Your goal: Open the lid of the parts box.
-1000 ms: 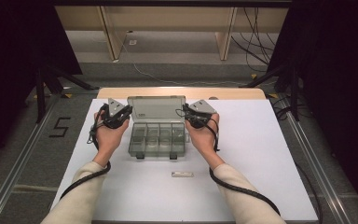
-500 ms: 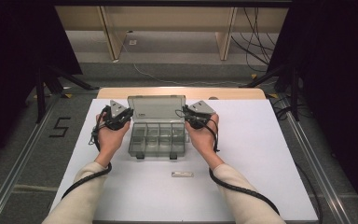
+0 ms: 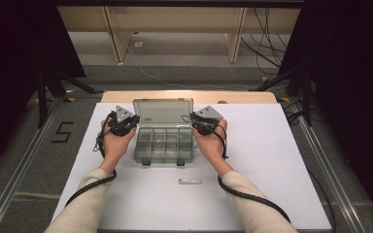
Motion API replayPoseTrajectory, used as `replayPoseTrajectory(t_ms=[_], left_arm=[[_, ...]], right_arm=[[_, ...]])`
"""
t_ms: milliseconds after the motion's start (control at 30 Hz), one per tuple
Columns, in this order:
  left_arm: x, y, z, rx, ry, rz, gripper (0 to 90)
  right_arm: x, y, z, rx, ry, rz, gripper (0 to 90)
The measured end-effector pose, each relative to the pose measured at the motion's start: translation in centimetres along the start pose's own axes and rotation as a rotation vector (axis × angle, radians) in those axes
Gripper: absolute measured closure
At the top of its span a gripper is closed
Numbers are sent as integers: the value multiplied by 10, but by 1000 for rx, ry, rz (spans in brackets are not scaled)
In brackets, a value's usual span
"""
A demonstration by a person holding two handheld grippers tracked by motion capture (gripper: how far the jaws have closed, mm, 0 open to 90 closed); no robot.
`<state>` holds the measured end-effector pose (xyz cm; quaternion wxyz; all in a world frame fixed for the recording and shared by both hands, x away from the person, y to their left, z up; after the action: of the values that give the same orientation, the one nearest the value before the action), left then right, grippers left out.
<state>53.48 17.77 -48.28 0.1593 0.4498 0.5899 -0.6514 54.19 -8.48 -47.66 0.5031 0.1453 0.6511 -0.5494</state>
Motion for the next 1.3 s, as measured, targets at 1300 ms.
replayPoseTrajectory(t_ms=[1300], left_arm=[[7, 7, -6, 40, -64, -75, 728]], right_arm=[[15, 20, 9, -54, 94, -125, 637]])
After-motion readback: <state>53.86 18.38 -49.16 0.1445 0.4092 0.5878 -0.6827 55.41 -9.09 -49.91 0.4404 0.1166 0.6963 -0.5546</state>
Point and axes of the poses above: each handheld gripper's, and its own axes: y roughly forward along the jaws, x roughly out of its underside, z roughly to its right, the point moved 5 cm from there along y, roughly forward along the jaws, and after that the axes turned 13 degrees about -z, right-handed, at the moved point
